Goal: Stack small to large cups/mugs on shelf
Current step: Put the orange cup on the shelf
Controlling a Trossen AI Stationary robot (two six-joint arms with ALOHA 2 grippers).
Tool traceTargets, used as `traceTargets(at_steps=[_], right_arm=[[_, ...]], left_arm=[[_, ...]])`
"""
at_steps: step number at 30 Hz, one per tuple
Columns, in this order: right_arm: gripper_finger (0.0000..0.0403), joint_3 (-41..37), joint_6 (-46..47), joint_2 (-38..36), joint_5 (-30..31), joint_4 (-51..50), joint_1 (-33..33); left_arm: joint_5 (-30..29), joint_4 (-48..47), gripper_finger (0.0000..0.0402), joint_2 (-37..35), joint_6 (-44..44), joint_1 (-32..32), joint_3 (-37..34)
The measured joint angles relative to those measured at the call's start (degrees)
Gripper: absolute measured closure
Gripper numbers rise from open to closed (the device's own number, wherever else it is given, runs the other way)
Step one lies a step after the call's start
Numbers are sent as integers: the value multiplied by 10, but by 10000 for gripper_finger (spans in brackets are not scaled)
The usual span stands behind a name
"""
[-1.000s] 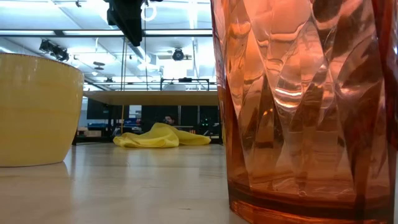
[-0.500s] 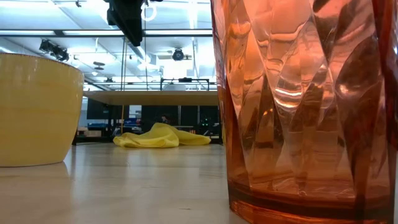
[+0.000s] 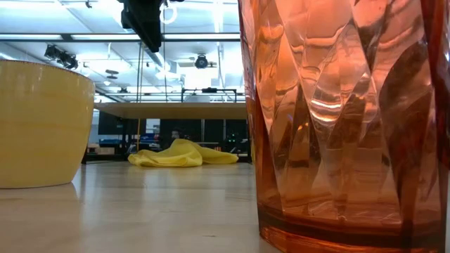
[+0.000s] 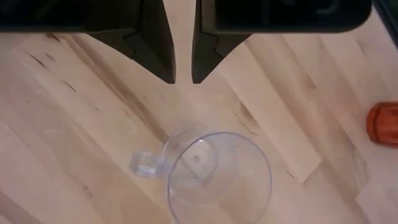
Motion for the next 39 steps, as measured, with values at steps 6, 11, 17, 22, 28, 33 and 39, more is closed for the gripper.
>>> traceTargets(at_steps=[6,11,17,22,28,33,39], right_arm=[[343,0,-21,25,-19,65,24],[343,0,-91,69,-56,210,62],[343,0,-124,133,-81,333,97],[351,0,-160,200,-118,445,105],[372,0,-229,270,-172,576,100],[384,0,-270,300,-177,636,99],[398,0,-366,334,-174,727,86]], left_arm=[[0,0,294,0,0,0,0],[0,0,294,0,0,0,0],[0,0,294,0,0,0,0],[0,0,294,0,0,0,0],[0,0,294,0,-4,0,0],[0,0,294,0,-5,0,0],[0,1,294,0,-4,0,0]])
